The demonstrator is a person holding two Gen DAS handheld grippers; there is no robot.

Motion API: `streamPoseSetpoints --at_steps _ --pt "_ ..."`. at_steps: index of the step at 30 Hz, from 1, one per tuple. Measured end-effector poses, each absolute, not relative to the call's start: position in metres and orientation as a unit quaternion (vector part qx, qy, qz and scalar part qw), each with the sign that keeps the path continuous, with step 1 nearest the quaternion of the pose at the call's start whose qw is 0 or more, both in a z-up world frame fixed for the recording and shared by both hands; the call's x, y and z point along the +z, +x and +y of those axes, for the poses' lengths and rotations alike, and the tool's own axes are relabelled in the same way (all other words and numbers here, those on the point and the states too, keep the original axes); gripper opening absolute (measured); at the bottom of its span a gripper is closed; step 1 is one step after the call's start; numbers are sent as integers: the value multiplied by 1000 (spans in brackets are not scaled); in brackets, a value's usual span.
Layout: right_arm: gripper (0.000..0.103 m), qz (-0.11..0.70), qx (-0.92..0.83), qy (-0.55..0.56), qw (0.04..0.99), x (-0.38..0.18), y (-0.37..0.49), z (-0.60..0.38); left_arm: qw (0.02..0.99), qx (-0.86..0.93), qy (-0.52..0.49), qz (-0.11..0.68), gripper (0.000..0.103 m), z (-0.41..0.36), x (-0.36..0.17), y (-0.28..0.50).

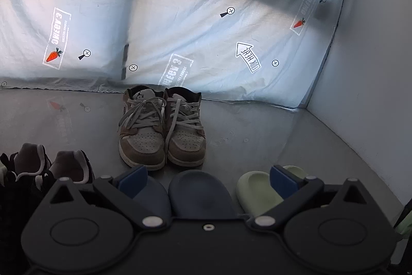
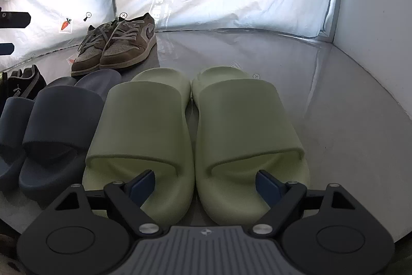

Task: Organize scattered shoes
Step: 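Grasp both green slides together with the right gripper, then carry the green slides toward the tent wall corner with the right gripper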

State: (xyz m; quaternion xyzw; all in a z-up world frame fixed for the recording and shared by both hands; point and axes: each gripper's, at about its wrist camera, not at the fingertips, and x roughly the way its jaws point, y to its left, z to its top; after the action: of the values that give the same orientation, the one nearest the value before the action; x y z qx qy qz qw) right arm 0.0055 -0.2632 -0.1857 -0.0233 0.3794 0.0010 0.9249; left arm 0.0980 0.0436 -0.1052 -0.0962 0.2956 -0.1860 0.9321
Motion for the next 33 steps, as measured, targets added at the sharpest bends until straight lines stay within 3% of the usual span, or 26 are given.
streamPoseSetpoints --at_steps 6,11,17,33 --pt "84 337 15 -30 941 -195 13 -263 928 -192 -74 309 102 38 -103 95" --pt "55 309 12 -40 950 -196 15 -256 927 -196 -67 312 102 36 -102 95" --pt "28 284 -9 -42 958 -186 25 -250 929 -195 -74 306 102 39 -100 98" --pt "29 238 -80 -3 968 -114 41 -243 936 -171 -109 287 102 90 -105 94"
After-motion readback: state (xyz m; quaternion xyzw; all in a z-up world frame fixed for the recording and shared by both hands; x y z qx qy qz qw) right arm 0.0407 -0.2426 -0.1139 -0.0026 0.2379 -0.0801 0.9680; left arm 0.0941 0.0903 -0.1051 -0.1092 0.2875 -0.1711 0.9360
